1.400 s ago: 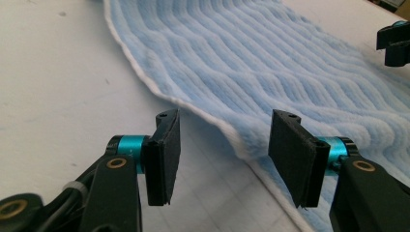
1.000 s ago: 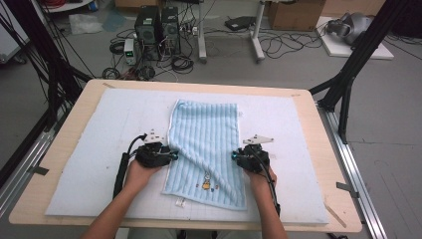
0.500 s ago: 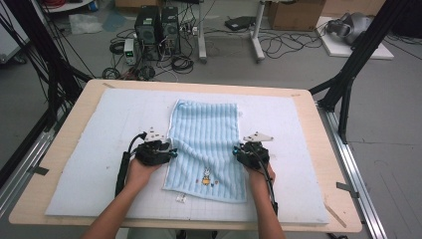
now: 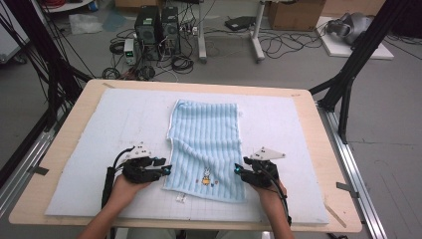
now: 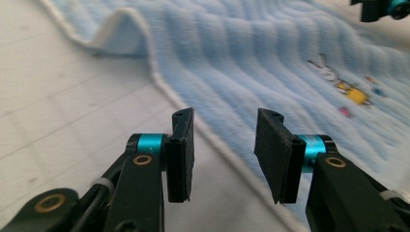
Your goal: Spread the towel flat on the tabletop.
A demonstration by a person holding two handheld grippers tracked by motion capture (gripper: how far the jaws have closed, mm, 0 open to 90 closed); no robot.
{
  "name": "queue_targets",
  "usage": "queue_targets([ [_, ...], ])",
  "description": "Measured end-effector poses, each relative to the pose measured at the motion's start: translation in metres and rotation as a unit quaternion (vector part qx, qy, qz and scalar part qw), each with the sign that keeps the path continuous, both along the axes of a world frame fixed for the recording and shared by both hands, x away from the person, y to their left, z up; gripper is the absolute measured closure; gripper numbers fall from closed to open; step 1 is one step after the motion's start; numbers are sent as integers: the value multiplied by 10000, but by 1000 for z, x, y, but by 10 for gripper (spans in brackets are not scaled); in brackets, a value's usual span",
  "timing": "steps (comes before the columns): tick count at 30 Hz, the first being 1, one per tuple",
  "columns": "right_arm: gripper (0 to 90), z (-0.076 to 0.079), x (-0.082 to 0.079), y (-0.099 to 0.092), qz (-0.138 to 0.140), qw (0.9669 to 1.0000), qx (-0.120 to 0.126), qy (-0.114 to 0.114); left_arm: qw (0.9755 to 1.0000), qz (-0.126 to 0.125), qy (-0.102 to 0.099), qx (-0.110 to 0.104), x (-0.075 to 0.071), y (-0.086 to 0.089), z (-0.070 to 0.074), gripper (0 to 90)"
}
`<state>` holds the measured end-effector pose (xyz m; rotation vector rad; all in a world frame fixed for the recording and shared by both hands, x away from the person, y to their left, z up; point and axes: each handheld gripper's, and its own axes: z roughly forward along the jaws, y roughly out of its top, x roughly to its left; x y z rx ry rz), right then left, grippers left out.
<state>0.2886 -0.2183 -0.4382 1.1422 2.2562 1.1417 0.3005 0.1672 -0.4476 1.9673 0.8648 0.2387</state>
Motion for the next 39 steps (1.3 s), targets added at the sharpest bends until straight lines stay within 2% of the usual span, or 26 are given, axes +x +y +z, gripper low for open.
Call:
queue_targets([
  [2, 554, 2, -7, 1, 140, 9999, 67, -27, 9995, -279, -100, 118, -8, -8, -1, 594],
  [3, 555, 3, -10, 1, 201, 9998, 48, -57, 9995, -279, -100, 118, -8, -8, -1, 596],
  [4, 558, 4, -12, 2, 264, 9996, 59, -67, 9991, -371, -116, 190, -9, -10, -2, 597],
  [5, 568, 5, -14, 2, 316, 9994, 96, -109, 9980, -466, -163, 399, -10, -14, -2, 598],
  [6, 568, 5, -14, 2, 316, 9994, 96, -109, 9980, -466, -163, 399, -10, -14, -2, 597],
  [8, 597, 5, -15, 3, 415, 9989, 203, -56, 9960, -575, -264, 628, -12, -19, -3, 595],
  [9, 606, 4, -15, 4, 437, 9988, 220, 4, 9959, -564, -282, 646, -13, -20, -3, 600],
  [11, 624, 1, -14, 10, 569, 9983, 111, 67, 9961, -524, -285, 647, -13, -20, -3, 665],
  [13, 639, -4, -12, 15, 643, 9978, -5, 177, 9958, -572, -290, 659, -14, -20, -3, 821],
  [15, 662, -9, -10, 19, 664, 9971, -153, 351, 9946, -659, -351, 718, -16, -21, -3, 862],
  [16, 662, -9, -10, 19, 664, 9971, -153, 351, 9946, -659, -351, 718, -16, -21, -3, 867],
  [18, 768, -9, -9, 17, 691, 9967, -123, 404, 9949, -724, -269, 652, -18, -19, -3, 870],
  [19, 802, -9, -10, 16, 715, 9964, -106, 441, 9950, -783, -183, 584, -21, -16, -3, 871],
  [20, 802, -9, -10, 16, 715, 9964, -106, 441, 9950, -783, -183, 584, -21, -16, -3, 871],
  [21, 849, -8, -11, 13, 779, 9955, -81, 535, 9950, -836, -119, 536, -24, -12, -3, 871],
  [25, 852, -7, -15, 11, 867, 9942, -50, 635, 9943, -926, -50, 522, -32, -7, -2, 872],
  [30, 854, -5, -28, 11, 1144, 9903, -31, 783, 9927, -1114, 105, 455, -50, 9, -1, 872],
  [32, 856, -5, -30, 11, 1217, 9894, -60, 791, 9925, -1139, 109, 436, -53, 11, -1, 872],
  [34, 856, -4, -37, 13, 1353, 9869, -108, 874, 9913, -1242, 133, 408, -59, 14, -2, 872],
  [35, 856, -4, -37, 13, 1353, 9869, -108, 874, 9910, -1272, 140, 399, -62, 15, -2, 872],
  [36, 846, -4, -40, 12, 1427, 9855, -79, 914, 9904, -1318, 153, 390, -65, 16, -2, 872],
  [37, 846, -4, -40, 12, 1427, 9855, -79, 914, 9900, -1352, 159, 379, -67, 17, -2, 872],
  [38, 758, -3, -42, 11, 1433, 9856, -36, 898, 9899, -1360, 153, 373, -68, 18, -2, 857],
  [39, 758, -3, -42, 11, 1433, 9856, -36, 898, 9909, -1293, 143, 332, -69, 18, -2, 857],
])
